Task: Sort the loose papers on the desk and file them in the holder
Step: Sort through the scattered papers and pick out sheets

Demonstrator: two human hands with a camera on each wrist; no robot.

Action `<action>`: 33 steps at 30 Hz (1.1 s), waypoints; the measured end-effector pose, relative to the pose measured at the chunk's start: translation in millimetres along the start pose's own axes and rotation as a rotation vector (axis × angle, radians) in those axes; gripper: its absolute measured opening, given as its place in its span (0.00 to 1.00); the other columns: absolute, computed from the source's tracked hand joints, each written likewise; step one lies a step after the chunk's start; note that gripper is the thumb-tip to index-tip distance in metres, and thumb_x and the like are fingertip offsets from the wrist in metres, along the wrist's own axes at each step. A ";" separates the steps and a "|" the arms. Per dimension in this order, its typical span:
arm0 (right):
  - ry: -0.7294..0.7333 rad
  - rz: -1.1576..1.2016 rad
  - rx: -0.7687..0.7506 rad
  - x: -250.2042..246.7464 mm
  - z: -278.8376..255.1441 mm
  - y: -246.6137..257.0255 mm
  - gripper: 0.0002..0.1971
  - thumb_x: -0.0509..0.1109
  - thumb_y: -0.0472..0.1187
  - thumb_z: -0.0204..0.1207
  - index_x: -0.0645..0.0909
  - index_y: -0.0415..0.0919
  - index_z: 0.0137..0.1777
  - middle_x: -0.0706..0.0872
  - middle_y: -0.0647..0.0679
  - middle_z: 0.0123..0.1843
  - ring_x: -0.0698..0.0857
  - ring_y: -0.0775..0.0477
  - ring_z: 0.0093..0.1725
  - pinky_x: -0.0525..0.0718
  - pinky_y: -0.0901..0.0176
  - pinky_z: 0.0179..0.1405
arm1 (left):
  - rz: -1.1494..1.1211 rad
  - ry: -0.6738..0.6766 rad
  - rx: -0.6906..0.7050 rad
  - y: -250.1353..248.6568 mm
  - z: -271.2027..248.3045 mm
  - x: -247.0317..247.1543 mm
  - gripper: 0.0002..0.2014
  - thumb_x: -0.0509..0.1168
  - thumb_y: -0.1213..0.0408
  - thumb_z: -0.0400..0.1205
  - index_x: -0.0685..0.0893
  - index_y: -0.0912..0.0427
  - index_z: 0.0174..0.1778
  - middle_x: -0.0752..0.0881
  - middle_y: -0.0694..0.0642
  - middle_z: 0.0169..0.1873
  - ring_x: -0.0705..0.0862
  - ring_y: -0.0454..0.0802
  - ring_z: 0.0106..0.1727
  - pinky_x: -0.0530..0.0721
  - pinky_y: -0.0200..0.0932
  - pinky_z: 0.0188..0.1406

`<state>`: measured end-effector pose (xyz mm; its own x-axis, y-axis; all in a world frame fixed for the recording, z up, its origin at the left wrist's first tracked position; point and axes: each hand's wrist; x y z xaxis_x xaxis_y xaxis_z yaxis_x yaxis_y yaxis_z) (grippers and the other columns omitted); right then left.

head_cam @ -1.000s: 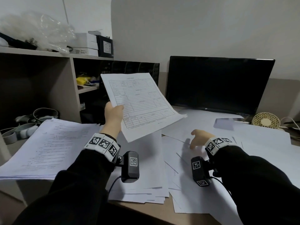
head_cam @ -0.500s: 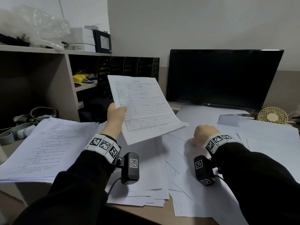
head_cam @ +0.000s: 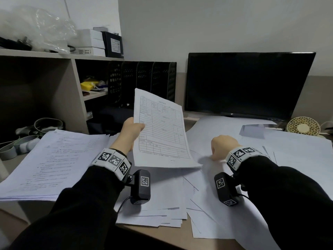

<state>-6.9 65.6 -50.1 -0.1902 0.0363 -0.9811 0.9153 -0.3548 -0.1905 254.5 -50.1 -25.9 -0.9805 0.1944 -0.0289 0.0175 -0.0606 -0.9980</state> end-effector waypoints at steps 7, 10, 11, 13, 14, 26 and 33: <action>-0.116 0.235 0.196 -5.9 4.0 -13.8 0.13 0.57 0.37 0.79 0.79 0.37 0.59 0.84 0.40 0.58 0.82 0.38 0.53 0.74 0.56 0.47 | 0.035 0.013 0.018 -1.5 -3.1 -1.9 0.13 0.57 0.80 0.80 0.81 0.68 0.56 0.86 0.67 0.55 0.85 0.66 0.58 0.86 0.59 0.54; -0.313 0.435 0.297 -19.1 2.2 -26.5 0.09 0.55 0.32 0.79 0.75 0.33 0.53 0.83 0.34 0.56 0.80 0.35 0.49 0.73 0.53 0.44 | 0.017 0.020 0.043 -7.1 -5.1 -2.1 0.13 0.57 0.80 0.80 0.82 0.66 0.56 0.86 0.65 0.55 0.86 0.64 0.57 0.86 0.59 0.54; -0.392 0.504 0.325 -24.9 1.4 -31.5 0.09 0.55 0.32 0.80 0.75 0.32 0.54 0.83 0.31 0.56 0.81 0.32 0.51 0.73 0.51 0.45 | 0.011 0.026 0.054 -10.3 -6.4 -1.5 0.14 0.57 0.81 0.80 0.82 0.66 0.56 0.87 0.64 0.54 0.86 0.63 0.56 0.87 0.58 0.53; -0.546 0.649 0.368 -38.2 -3.9 -40.6 0.12 0.55 0.33 0.81 0.75 0.31 0.59 0.82 0.28 0.57 0.81 0.27 0.56 0.73 0.50 0.46 | 0.004 0.040 0.083 -15.8 -9.5 0.5 0.14 0.57 0.81 0.80 0.84 0.64 0.54 0.88 0.64 0.53 0.87 0.61 0.55 0.87 0.56 0.52; -0.621 0.711 0.379 -44.8 -7.5 -44.3 0.12 0.56 0.34 0.81 0.76 0.32 0.60 0.83 0.28 0.57 0.81 0.27 0.57 0.73 0.51 0.46 | 0.003 0.050 0.096 -18.1 -11.6 2.2 0.15 0.57 0.81 0.80 0.85 0.64 0.53 0.88 0.64 0.53 0.87 0.61 0.54 0.87 0.57 0.53; -1.145 0.773 0.131 -104.7 -52.0 -74.3 0.10 0.57 0.37 0.84 0.78 0.33 0.56 0.85 0.40 0.42 0.79 0.48 0.34 0.73 0.69 0.35 | 0.148 0.067 0.095 -5.2 -17.5 20.3 0.10 0.55 0.82 0.78 0.78 0.66 0.40 0.82 0.58 0.36 0.82 0.55 0.40 0.80 0.44 0.36; -1.124 0.740 -0.091 -118.2 -62.0 -38.4 0.09 0.60 0.38 0.84 0.79 0.34 0.52 0.80 0.49 0.33 0.79 0.55 0.27 0.78 0.68 0.28 | -0.034 -0.236 0.290 -41.4 -10.2 -4.5 0.14 0.58 0.77 0.79 0.80 0.61 0.58 0.84 0.57 0.57 0.83 0.58 0.58 0.83 0.55 0.59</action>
<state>2.5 132.9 71.0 0.2088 -0.9299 -0.3028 0.9407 0.1063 0.3222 260.1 -38.5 15.0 -0.9983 -0.0280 0.0516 -0.0391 -0.3390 -0.9400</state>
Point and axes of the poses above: each hand's wrist, its own z-axis towards the middle knuckle, its own x-axis out of the palm, y = z × x
